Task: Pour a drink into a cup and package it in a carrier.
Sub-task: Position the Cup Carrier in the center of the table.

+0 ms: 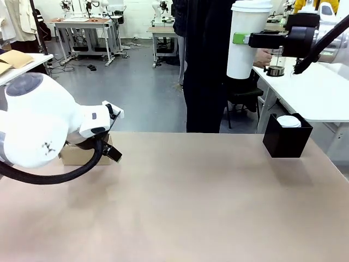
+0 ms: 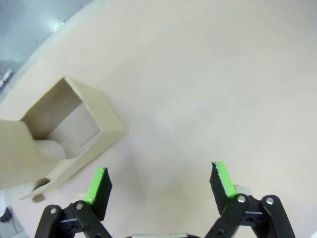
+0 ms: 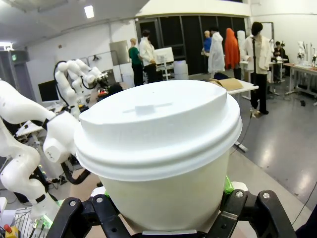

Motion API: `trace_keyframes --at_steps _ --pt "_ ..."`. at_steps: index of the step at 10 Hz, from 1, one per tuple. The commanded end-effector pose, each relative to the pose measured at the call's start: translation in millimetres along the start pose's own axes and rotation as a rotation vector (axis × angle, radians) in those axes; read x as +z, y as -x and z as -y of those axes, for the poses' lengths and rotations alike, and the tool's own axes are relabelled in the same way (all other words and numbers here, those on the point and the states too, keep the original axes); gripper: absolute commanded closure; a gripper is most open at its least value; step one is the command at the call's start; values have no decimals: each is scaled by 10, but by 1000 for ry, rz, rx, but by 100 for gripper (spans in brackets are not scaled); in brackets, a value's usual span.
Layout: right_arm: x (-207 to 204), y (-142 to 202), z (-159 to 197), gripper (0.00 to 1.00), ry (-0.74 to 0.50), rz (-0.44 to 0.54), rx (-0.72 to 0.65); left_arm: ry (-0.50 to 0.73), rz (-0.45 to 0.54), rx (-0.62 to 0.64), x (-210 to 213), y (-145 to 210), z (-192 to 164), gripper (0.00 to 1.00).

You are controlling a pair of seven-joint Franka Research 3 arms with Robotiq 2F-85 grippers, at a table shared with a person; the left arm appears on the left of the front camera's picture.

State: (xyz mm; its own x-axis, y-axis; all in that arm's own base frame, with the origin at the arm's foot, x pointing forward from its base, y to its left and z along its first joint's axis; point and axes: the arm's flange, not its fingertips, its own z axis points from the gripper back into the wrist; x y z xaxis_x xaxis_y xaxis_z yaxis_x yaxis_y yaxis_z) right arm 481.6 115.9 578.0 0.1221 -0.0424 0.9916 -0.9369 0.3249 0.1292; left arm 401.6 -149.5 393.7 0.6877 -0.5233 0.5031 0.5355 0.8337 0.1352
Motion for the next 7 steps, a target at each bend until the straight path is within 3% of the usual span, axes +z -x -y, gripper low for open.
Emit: trace_keyframes --at_steps 1,4,7 --pt "-28 -43 8 19 11 10 19 8 -47 70 586 -187 -19 0" --pt "-28 -43 8 19 11 10 19 -59 -96 202 1237 -605 -290 0" --pt "-28 -43 8 19 11 10 19 -84 -131 376 1416 -954 -911 0"
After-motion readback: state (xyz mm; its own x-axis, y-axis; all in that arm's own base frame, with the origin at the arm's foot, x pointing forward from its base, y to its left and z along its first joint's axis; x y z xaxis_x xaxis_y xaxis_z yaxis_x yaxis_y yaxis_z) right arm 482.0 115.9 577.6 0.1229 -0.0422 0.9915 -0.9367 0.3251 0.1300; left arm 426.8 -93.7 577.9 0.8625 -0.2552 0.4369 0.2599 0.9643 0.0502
